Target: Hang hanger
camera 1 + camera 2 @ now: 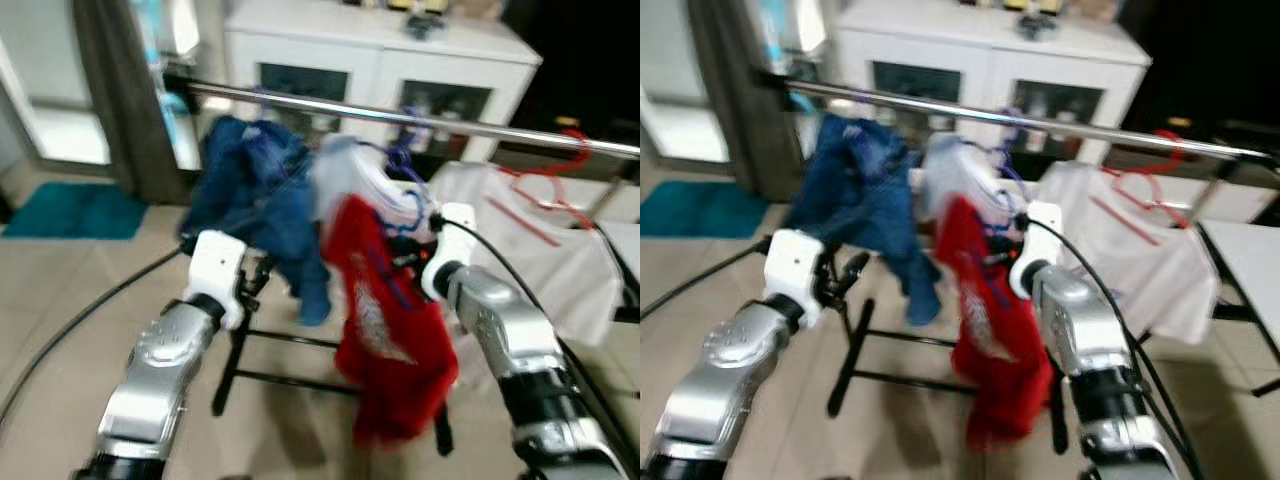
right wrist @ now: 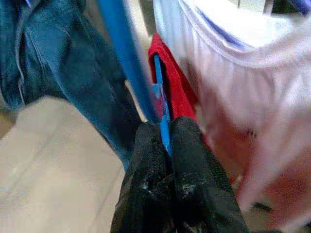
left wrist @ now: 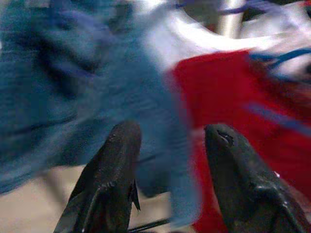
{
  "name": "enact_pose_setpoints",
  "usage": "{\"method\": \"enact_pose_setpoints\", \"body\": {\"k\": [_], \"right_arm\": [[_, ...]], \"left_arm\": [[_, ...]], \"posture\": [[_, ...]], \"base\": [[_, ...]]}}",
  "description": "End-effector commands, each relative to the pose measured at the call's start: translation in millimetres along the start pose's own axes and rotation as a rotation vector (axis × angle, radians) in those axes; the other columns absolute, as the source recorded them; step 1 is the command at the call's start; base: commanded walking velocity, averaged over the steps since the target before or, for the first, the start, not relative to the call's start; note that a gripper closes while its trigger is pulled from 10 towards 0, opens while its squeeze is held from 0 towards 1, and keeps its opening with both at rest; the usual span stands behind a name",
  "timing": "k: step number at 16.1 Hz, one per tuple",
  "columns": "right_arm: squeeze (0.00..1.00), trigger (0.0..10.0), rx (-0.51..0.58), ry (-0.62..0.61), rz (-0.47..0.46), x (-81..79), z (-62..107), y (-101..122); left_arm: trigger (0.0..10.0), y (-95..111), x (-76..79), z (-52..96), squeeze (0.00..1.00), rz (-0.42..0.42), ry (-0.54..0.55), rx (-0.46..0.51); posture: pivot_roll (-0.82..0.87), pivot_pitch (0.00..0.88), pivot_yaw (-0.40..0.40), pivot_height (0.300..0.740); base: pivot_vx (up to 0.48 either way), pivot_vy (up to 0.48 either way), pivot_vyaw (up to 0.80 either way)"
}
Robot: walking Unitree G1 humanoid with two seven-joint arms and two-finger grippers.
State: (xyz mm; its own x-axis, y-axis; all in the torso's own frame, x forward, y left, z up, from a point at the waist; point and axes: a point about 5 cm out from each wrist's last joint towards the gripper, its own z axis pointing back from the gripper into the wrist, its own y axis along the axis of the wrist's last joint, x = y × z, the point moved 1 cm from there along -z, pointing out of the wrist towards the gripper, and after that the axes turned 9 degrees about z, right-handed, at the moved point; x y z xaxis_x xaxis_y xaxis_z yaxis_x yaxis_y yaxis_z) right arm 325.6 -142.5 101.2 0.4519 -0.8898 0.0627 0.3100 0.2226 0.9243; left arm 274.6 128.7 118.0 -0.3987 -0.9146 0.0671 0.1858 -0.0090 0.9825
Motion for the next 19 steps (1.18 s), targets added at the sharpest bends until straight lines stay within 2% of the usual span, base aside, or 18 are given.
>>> {"method": "enact_pose_setpoints", "body": {"k": [1,4,7,10,15,19], "right_arm": [[0.0,10.0,0.044,0.048,0.024,-7.7,-0.5,14.4],[0.0,10.0,0.052,0.065,0.027,-13.4,5.2,16.6],[0.0,10.0,0.063,0.101,0.037,-20.9,14.2,17.4],[0.0,10.0,0.146,0.097,0.012,-27.9,14.8,30.5],[0.0,10.0,0.225,0.053,0.018,-29.8,3.5,59.7],[0.0,10.0,0.233,-0.053,-0.051,-24.9,-22.9,79.6]], "left_arm": [[10.0,4.3,-4.2,2.1,0.0,-0.024,0.009,0.006],[10.0,3.7,-2.0,5.5,0.0,-0.042,-0.004,-0.001],[10.0,4.2,3.0,11.1,0.0,-0.058,-0.045,-0.001],[10.0,12.2,8.4,14.4,0.0,-0.058,-0.111,0.002],[10.0,27.4,12.6,15.3,0.0,-0.091,-0.212,0.005],[10.0,33.0,6.3,16.9,0.0,-0.105,-0.204,0.006]], "posture": [[0.14,0.0,-0.08,0.74],[0.14,0.0,-0.086,0.74],[0.15,0.0,-0.086,0.74],[0.15,0.0,-0.079,0.74],[0.16,0.0,-0.065,0.74],[0.17,0.0,-0.066,0.74]], "base": [[0.382,0.0,0.0],[0.35,0.0,0.0],[0.0,0.0,0.0],[0.0,0.0,0.0],[0.0,0.0,0.0],[0.0,0.0,0.0]]}}
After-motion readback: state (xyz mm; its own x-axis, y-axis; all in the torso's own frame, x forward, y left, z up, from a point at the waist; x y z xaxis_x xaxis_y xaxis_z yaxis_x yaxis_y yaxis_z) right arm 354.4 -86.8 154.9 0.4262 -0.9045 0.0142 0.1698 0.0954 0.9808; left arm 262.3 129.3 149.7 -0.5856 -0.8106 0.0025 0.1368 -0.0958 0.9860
